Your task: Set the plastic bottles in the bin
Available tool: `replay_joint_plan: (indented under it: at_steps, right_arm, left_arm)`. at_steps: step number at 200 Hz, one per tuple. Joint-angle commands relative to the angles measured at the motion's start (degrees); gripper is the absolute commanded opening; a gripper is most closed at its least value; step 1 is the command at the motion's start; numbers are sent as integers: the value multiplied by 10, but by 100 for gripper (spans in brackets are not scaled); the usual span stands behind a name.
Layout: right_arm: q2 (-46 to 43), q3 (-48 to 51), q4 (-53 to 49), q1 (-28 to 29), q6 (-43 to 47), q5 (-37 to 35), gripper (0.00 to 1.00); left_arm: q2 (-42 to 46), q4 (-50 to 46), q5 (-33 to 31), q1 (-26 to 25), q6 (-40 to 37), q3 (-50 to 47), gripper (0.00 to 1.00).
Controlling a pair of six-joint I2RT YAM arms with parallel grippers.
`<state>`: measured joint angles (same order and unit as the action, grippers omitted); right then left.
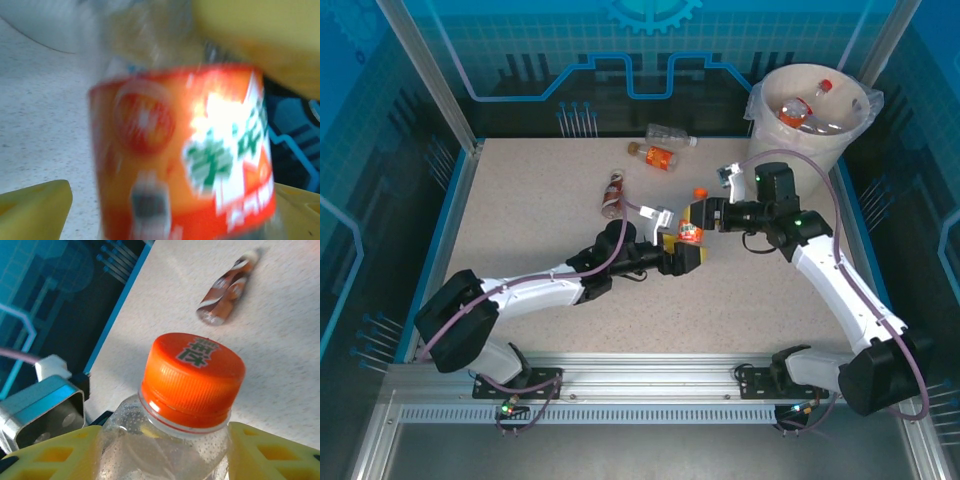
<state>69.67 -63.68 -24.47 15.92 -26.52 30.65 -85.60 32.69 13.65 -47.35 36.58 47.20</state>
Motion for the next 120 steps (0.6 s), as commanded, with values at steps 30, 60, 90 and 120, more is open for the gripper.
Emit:
replay_joint_plan:
  at_steps: [30, 60, 90, 120]
  right_arm:
    - [21, -74, 98, -139, -64, -52, 34]
    - [86, -189, 129, -208, -83, -91, 34]
    - [167, -313, 135, -232, -92, -210, 36]
    - [237, -393, 167, -248, -154, -323, 37]
  left_arm:
    - [70, -26, -102, 3, -19, -36, 99]
    - [96, -41, -125, 9, -20, -58, 99]
    - [117, -42, -135, 9, -27, -77, 99]
    - [132, -52, -145, 13, -33, -87, 99]
